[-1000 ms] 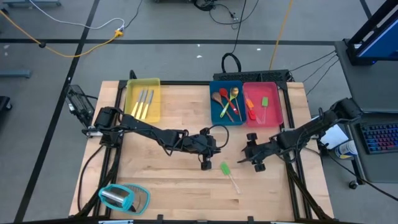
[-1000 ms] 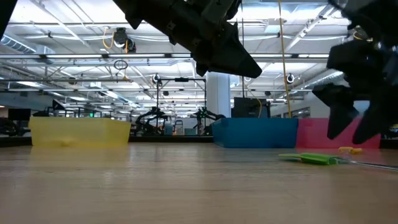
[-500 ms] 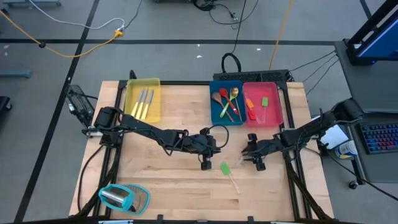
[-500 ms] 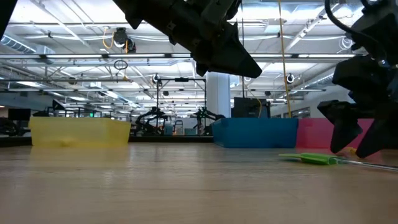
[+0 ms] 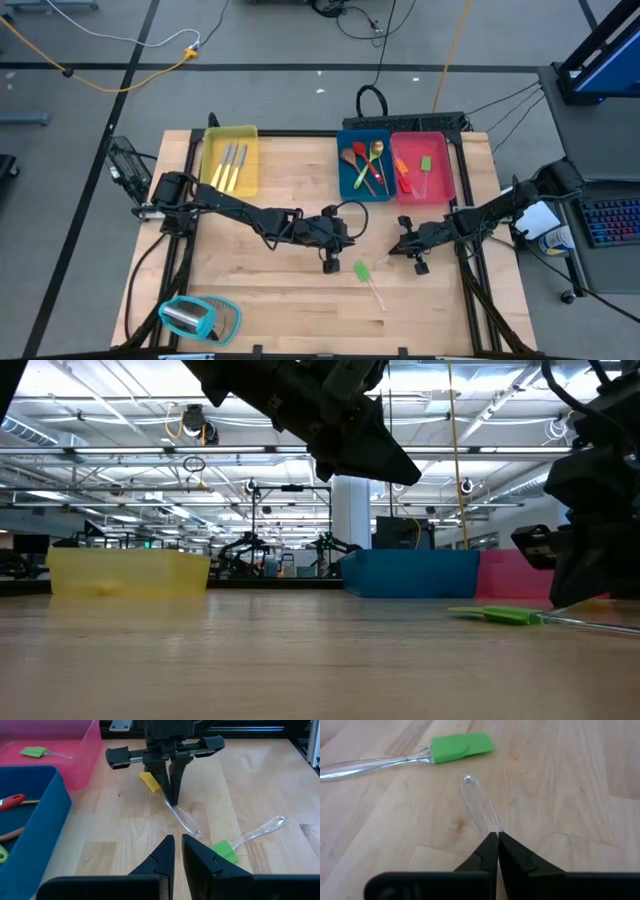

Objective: Pick & Place Kitchen Items
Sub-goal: Put the yellow spatula into the pink bin

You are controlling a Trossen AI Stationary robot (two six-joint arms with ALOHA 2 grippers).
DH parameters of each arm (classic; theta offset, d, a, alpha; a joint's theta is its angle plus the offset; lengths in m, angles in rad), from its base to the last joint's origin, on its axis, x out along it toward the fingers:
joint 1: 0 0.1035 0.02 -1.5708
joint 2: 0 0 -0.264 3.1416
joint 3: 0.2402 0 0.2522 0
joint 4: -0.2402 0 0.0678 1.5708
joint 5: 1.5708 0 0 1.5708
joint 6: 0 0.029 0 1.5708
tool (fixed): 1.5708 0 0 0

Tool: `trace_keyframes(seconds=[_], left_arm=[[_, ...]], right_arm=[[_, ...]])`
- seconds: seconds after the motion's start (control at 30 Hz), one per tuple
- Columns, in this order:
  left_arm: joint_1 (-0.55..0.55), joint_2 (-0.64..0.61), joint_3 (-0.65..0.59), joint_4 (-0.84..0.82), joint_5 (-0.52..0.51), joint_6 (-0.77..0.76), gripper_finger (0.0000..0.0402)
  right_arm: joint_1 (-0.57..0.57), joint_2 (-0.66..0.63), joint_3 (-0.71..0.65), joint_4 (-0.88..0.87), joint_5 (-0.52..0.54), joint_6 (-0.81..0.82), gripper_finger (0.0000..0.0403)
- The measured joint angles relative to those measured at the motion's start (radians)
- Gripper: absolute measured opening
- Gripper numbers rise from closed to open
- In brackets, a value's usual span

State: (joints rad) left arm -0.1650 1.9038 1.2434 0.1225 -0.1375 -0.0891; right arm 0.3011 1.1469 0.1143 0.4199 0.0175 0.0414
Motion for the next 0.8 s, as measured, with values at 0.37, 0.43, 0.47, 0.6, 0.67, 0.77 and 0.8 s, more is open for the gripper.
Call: trace_keyframes(seconds=[0.37,0.43,0.47,0.6,0.67,0.77,0.8], left_arm=[[0.0,0.0,0.0,-0.004,0.0,0.006,0.0035],[0.0,0.0,0.0,-0.008,0.0,0.007,0.0035],[0.0,0.0,0.0,-0.01,0.0,0.007,0.0035],[0.0,0.0,0.0,-0.022,0.0,0.007,0.0035],[0.0,0.0,0.0,-0.024,0.0,0.007,0.0035],[0.0,0.0,0.0,-0.023,0.0,0.007,0.0035],[0.0,0.0,0.0,-0.022,0.0,0.01,0.0035]], right_arm=[[0.0,-0.036,0.005,0.069,0.008,0.003,0.0058],[0.0,-0.049,0.005,0.064,0.012,0.003,0.0075],[0.0,-0.056,0.005,0.061,0.012,0.003,0.0083],[0.0,-0.086,0.006,-0.029,0.017,0.01,0.0117],[0.0,-0.108,0.007,-0.119,0.05,0.06,0.0131],[0.0,-0.151,0.01,-0.227,0.066,0.134,0.015],[0.0,-0.169,0.009,-0.251,0.067,0.146,0.0154]])
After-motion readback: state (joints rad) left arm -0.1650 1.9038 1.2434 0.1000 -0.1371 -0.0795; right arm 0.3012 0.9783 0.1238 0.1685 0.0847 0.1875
